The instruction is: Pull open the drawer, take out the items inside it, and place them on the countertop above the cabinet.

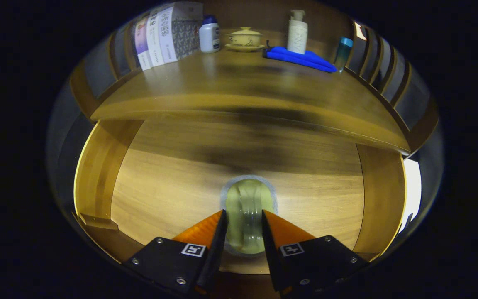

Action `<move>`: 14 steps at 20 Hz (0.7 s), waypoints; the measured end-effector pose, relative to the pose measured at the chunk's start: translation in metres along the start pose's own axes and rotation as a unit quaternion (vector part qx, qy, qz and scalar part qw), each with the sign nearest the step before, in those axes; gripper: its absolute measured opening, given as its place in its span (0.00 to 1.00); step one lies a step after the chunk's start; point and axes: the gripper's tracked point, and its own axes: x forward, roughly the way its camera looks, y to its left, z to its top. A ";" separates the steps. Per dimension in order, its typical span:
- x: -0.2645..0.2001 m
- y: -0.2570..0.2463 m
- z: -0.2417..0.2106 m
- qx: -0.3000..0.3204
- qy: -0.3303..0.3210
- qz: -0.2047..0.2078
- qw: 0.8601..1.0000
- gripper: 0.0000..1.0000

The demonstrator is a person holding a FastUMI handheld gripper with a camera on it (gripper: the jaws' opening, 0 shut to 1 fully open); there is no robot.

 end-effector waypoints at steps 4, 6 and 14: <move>-0.002 -0.001 0.002 -0.019 -0.018 -0.010 1.000 0.22; -0.006 0.001 0.003 -0.028 -0.033 -0.015 0.999 0.21; -0.039 0.015 0.008 -0.089 -0.090 -0.046 0.991 0.12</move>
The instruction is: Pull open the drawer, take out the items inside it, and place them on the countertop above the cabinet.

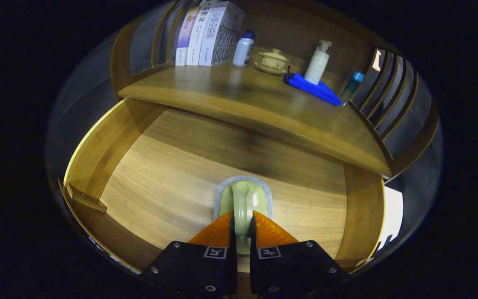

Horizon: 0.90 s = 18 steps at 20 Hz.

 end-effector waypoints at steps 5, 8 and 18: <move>-0.047 -0.005 0.044 0.033 -0.087 0.000 0.996 0.12; -0.076 -0.023 0.094 0.066 -0.163 -0.015 0.984 0.12; -0.060 -0.074 0.213 0.106 -0.253 -0.032 0.961 0.12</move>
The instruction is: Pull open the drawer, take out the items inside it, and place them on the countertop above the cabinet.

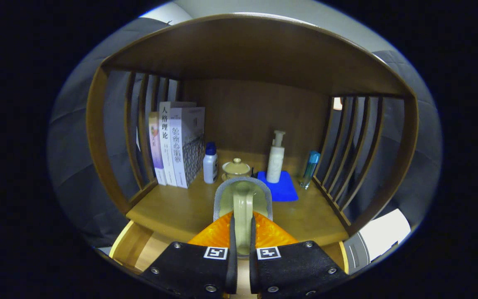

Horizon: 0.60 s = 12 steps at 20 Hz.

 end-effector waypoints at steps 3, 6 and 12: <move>0.038 0.002 -0.005 -0.004 0.017 0.009 1.000 0.12; 0.070 0.003 -0.018 0.002 0.044 0.019 0.999 0.13; 0.105 -0.005 -0.043 0.018 0.086 0.022 0.996 0.20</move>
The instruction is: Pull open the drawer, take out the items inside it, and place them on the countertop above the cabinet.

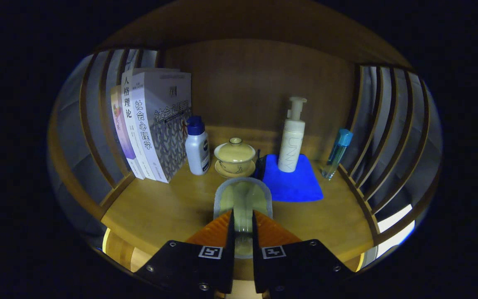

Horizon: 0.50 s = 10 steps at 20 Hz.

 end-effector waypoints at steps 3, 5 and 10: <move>0.011 -0.002 -0.007 0.001 0.015 0.001 1.000 0.24; 0.017 -0.003 -0.010 -0.006 0.017 0.003 1.000 0.26; 0.002 0.009 0.001 0.011 -0.039 0.027 0.999 0.80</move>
